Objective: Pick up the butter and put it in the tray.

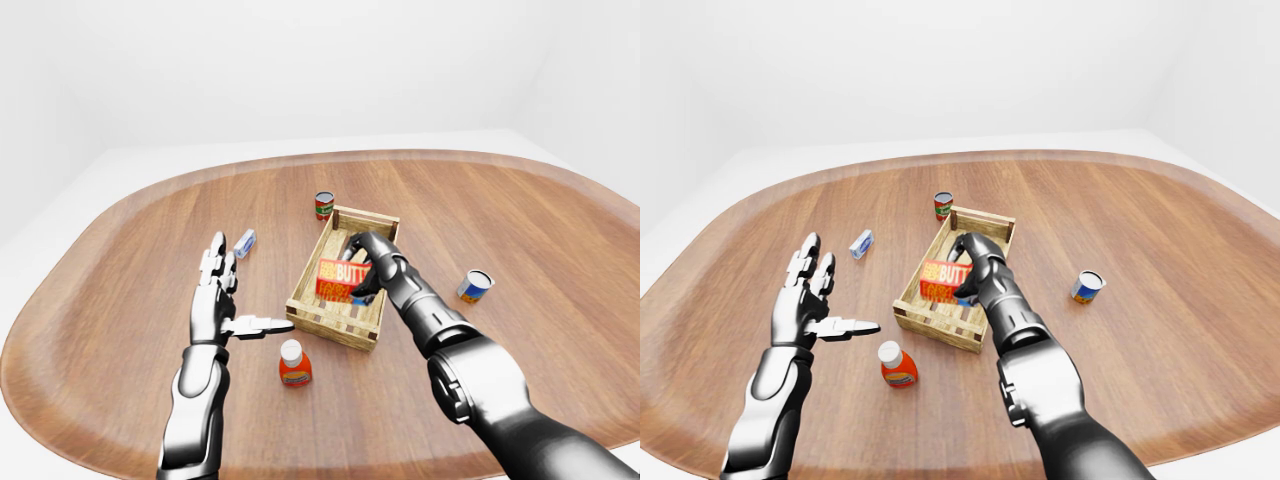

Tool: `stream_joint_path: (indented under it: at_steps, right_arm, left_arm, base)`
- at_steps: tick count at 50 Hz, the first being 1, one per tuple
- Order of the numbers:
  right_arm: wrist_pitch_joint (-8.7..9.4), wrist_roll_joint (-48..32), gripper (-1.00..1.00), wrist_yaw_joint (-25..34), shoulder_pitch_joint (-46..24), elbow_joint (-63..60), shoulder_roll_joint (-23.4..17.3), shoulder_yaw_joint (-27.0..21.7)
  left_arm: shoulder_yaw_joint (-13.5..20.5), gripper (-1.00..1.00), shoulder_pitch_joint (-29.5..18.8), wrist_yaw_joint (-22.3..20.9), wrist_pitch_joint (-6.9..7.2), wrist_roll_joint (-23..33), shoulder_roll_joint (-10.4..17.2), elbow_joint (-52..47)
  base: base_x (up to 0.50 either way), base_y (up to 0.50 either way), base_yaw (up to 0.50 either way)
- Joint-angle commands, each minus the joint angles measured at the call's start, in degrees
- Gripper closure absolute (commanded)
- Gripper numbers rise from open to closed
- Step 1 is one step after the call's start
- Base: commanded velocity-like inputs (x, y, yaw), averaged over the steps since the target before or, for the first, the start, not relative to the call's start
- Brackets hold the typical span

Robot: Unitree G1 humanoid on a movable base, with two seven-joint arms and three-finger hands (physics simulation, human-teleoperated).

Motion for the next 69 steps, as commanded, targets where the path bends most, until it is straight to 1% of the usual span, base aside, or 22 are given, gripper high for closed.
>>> stream_joint_path:
  at_steps: [1,2,26,30,34,35,41,45,47,49,50,54,55,57,58,59,60,61,66,69]
  right_arm:
    - [0.0,2.3,-0.71,-0.8,-3.4,6.6,0.4,-2.5]
    - [0.0,2.3,-1.0,-0.6,-3.4,6.6,0.5,-2.5]
    - [0.0,1.9,-1.0,-0.8,-3.0,6.5,1.1,-1.9]
    - [0.0,2.4,-1.0,0.2,-3.8,6.2,1.2,-2.0]
    - [0.0,5.1,-1.0,2.1,-5.8,5.4,0.7,-3.0]
    - [0.0,6.7,-1.0,2.8,-7.2,4.7,0.3,-3.8]
    - [0.0,13.9,-1.0,7.0,-11.2,0.9,-1.2,-4.7]
    - [0.0,18.3,-1.0,9.2,-11.4,-3.4,-1.8,-4.2]
    - [0.0,19.9,-1.0,10.9,-10.7,-7.0,-2.0,-3.6]
    - [0.0,22.6,-1.0,14.1,-8.0,-17.2,-2.3,-3.6]
    - [0.0,23.8,-1.0,16.6,-5.7,-24.9,-2.6,-3.2]
    - [0.0,27.2,-1.0,19.4,-0.4,-42.8,-3.8,-3.3]
    - [0.0,27.5,-1.0,19.9,1.8,-49.8,-4.2,-3.2]
    - [0.0,28.0,-1.0,21.5,4.5,-58.3,-4.2,-2.4]
    - [0.0,28.0,-1.0,22.6,6.5,-64.8,-4.2,-1.9]
    - [0.0,28.0,-1.0,22.7,6.7,-65.4,-4.2,-1.9]
    - [0.0,28.3,-1.0,23.0,8.4,-71.1,-4.0,-2.0]
    - [0.0,28.2,-1.0,23.3,9.4,-74.1,-4.1,-1.7]
    - [0.0,29.2,-1.0,23.8,15.0,-87.2,-3.8,-1.9]
    - [0.0,29.6,-1.0,23.5,19.8,-94.6,-3.7,-1.2]
  left_arm:
    - [-0.2,-1.0,-2.5,1.3,0.0,0.9,0.0,6.3]
    - [-0.3,-1.0,-2.4,1.3,0.0,0.9,0.0,6.5]
    - [-0.3,-1.0,-2.3,1.3,0.0,0.9,-0.1,6.4]
    - [-0.4,-1.0,-2.3,1.3,0.0,1.0,-0.1,6.4]
    - [-0.6,-1.0,-2.2,1.4,0.0,1.2,-0.1,6.5]
    - [-0.6,-1.0,-2.2,1.3,0.0,1.1,-0.1,6.4]
    - [-0.5,-1.0,-2.3,1.4,0.0,1.1,-0.1,6.5]
    - [-0.6,-1.0,-2.1,1.4,0.0,1.1,-0.1,6.0]
    - [-0.6,-1.0,-2.0,1.4,0.0,1.1,-0.1,5.8]
    - [-0.5,-1.0,-2.0,1.4,0.0,1.1,-0.1,5.9]
    - [-0.5,-1.0,-2.1,1.3,0.0,1.1,-0.1,5.7]
    - [-0.4,-1.0,-2.2,1.3,0.0,1.1,-0.1,6.1]
    - [-0.3,-1.0,-2.2,1.3,0.0,1.0,0.0,5.9]
    - [-0.2,-1.0,-2.3,1.3,0.0,0.9,0.0,6.1]
    - [-0.2,-1.0,-2.4,1.4,0.0,1.0,0.0,6.2]
    - [-0.2,-1.0,-2.4,1.4,0.0,1.0,0.0,6.2]
    - [-0.2,-1.0,-2.3,1.3,0.0,0.9,0.0,6.1]
    - [-0.1,-1.0,-2.3,1.3,0.0,0.9,0.0,5.9]
    - [-0.2,-1.0,-2.1,1.3,0.0,0.9,0.0,5.6]
    - [-0.3,-1.0,-2.0,1.3,0.0,1.0,-0.1,5.7]
  base:
    - [0.0,0.0,0.0]
    - [0.0,0.0,0.0]
    - [0.0,0.0,0.0]
    - [0.0,0.0,0.0]
    - [0.0,0.0,0.0]
    - [0.0,0.0,0.0]
    - [0.0,0.0,0.0]
    - [0.0,0.0,0.0]
    - [0.0,0.0,0.0]
    - [0.0,0.0,0.0]
    - [0.0,0.0,0.0]
    - [0.0,0.0,0.0]
    - [0.0,0.0,0.0]
    - [0.0,0.0,0.0]
    - [0.0,0.0,0.0]
    - [0.0,0.0,0.0]
    - [0.0,0.0,0.0]
    - [0.0,0.0,0.0]
    - [0.0,0.0,0.0]
    - [0.0,0.0,0.0]
